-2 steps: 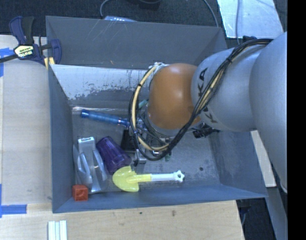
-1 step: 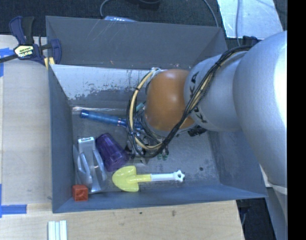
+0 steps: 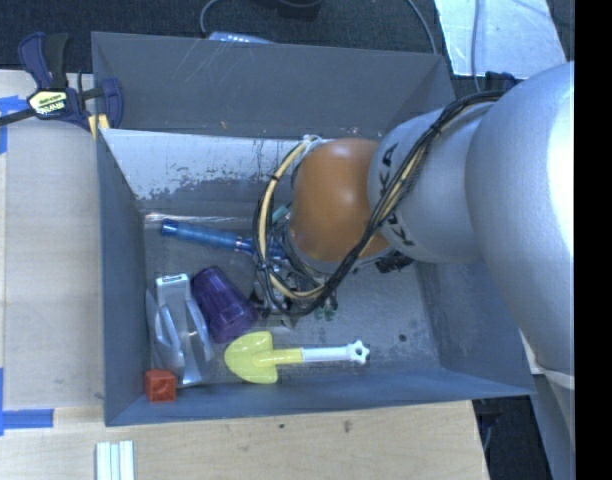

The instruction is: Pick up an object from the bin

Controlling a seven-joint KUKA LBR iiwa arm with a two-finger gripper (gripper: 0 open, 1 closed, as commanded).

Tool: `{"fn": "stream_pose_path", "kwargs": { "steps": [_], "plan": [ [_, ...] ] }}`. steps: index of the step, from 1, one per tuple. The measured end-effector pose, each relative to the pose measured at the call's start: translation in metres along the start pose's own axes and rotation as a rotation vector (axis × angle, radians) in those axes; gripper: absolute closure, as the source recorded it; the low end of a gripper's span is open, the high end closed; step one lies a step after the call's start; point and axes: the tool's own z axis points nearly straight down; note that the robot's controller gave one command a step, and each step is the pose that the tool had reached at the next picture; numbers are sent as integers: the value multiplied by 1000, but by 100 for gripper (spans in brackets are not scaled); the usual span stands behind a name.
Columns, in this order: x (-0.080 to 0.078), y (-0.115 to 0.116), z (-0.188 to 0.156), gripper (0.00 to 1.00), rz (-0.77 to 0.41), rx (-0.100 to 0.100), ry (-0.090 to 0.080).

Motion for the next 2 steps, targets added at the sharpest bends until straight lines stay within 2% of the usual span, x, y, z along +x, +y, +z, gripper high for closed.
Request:
{"fn": "stream_pose_path", "kwargs": {
  "steps": [1,2],
  "plan": [
    [1,1,-41,100,3,2,7],
    [-9,-6,-64,100,7,-1,-9]
  ]
}}
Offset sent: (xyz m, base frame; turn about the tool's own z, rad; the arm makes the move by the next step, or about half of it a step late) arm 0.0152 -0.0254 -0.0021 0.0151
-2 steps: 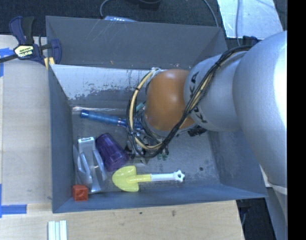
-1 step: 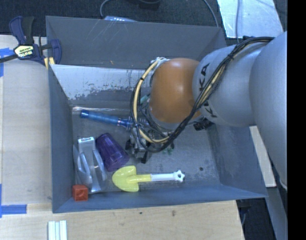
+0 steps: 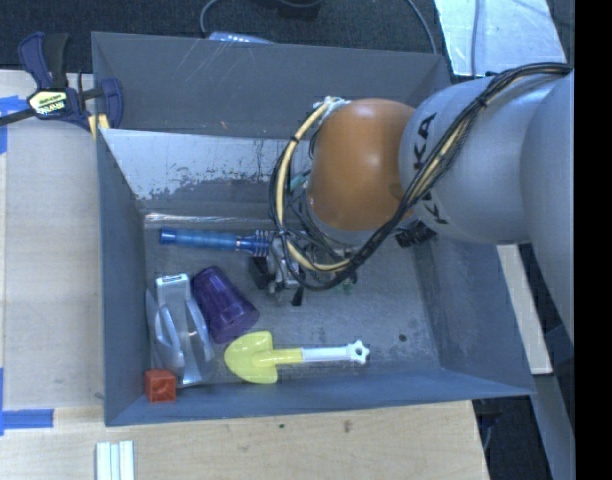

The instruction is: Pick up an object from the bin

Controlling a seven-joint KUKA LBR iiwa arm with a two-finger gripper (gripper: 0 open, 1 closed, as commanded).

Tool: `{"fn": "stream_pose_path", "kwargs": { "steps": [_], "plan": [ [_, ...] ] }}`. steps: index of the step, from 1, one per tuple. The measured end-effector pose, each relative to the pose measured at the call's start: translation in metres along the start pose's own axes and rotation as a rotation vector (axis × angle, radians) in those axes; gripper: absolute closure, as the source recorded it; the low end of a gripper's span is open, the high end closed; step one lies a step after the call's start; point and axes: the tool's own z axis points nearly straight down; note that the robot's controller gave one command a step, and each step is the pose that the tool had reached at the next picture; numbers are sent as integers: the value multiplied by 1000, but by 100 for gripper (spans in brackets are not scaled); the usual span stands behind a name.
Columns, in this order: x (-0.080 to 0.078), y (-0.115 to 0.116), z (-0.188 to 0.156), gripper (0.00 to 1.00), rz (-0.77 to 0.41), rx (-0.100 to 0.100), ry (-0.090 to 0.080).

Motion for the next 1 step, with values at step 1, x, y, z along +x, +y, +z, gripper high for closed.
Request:
{"fn": "stream_pose_path", "kwargs": {
  "steps": [1],
  "plan": [
    [14,-3,-6,100,-10,5,26]
  ]
}}
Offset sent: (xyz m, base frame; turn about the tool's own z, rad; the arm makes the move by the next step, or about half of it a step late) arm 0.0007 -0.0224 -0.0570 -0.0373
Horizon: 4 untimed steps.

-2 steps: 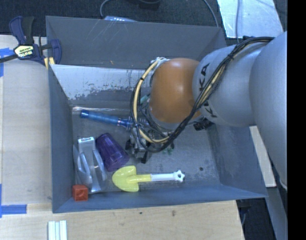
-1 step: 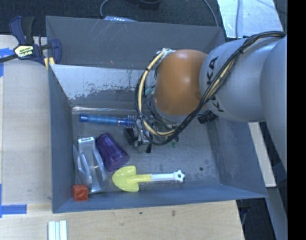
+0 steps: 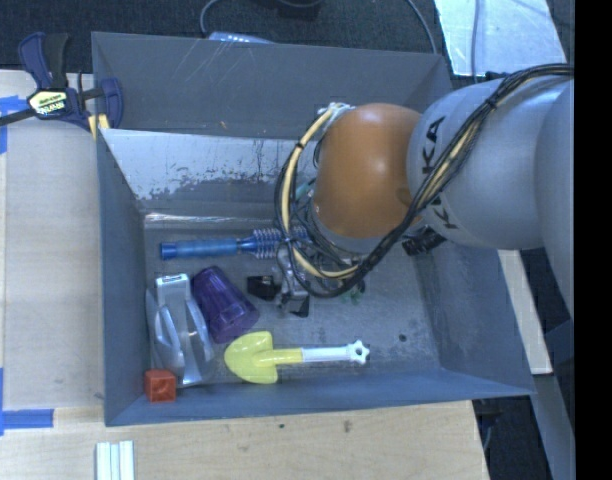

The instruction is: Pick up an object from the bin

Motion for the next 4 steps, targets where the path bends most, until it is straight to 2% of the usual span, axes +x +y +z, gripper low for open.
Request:
{"fn": "stream_pose_path", "kwargs": {
  "steps": [1,2,3,4],
  "plan": [
    [-11,-6,-16,100,-12,-6,-38],
    [0,-7,-19,100,-34,-1,-1],
    [-2,-8,-46,100,-45,-2,-10],
    [20,-24,-28,100,-89,-2,-24]
  ]
}}
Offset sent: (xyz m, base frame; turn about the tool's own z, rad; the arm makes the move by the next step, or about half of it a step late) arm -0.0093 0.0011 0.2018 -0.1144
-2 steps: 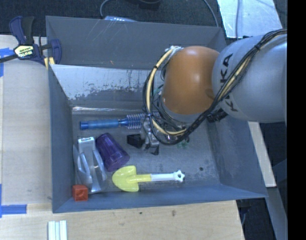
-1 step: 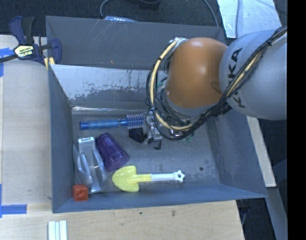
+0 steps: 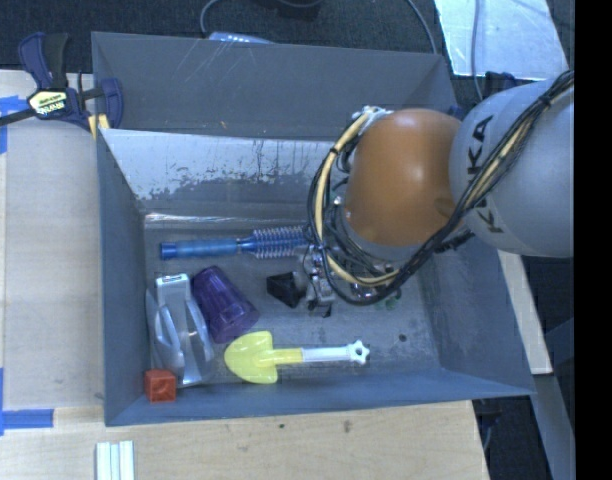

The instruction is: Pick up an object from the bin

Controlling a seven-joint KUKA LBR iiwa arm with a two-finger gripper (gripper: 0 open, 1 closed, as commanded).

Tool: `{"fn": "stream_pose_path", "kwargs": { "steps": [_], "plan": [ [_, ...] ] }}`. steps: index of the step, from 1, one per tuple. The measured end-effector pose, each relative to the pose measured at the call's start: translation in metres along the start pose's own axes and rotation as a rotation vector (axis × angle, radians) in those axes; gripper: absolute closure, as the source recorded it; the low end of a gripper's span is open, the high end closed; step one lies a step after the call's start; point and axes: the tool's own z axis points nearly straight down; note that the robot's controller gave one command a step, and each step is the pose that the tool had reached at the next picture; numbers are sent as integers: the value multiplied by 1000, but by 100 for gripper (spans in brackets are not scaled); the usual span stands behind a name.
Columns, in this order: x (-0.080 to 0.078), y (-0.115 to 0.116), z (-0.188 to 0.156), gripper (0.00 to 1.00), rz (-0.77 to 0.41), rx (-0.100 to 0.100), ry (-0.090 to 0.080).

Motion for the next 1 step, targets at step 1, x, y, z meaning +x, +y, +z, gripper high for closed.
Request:
{"fn": "stream_pose_path", "kwargs": {
  "steps": [1],
  "plan": [
    [-11,14,-12,100,-2,1,27]
  ]
}}
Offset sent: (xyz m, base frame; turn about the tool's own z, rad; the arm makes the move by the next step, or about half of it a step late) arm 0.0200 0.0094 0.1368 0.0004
